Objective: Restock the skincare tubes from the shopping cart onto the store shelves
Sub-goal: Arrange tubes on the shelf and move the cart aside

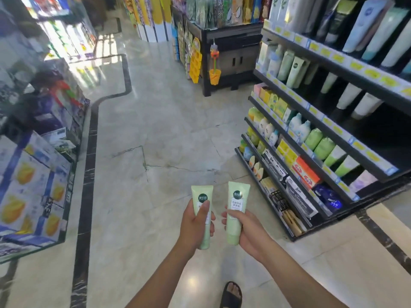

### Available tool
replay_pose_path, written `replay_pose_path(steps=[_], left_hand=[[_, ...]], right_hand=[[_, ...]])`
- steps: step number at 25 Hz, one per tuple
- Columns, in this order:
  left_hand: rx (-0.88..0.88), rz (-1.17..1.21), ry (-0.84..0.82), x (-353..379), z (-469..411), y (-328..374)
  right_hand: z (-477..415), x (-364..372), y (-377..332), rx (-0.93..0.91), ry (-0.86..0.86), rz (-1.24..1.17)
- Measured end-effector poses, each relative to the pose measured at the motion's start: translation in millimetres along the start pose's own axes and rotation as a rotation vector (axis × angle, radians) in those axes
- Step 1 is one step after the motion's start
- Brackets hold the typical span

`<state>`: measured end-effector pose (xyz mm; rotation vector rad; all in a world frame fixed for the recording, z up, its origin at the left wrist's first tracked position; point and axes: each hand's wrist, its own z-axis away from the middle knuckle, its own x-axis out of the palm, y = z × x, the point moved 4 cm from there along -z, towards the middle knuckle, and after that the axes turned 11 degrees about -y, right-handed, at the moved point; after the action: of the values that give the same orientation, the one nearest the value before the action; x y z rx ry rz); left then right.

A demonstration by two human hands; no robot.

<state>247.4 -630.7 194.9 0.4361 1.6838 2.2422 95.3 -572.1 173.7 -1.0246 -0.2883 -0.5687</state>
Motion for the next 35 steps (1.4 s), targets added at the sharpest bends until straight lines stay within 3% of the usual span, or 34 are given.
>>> replay_pose_path(steps=[11, 22, 35], left_hand=[[0.083, 0.042, 0.048, -34.0, -136.3, 70.8], [0.129, 0.057, -0.098, -102.7, -326.7, 146.9], [0.171, -0.048, -0.441, 16.2, -482.0, 188.1]], right_hand=[[-122.5, 63.8, -112.2, -0.048, -0.161, 0.149], [-276.8, 130.8, -213.1, -0.158, -0.043, 0.006], [-339.3, 16.3, -320.1, -0.327, 0.234, -0.133]])
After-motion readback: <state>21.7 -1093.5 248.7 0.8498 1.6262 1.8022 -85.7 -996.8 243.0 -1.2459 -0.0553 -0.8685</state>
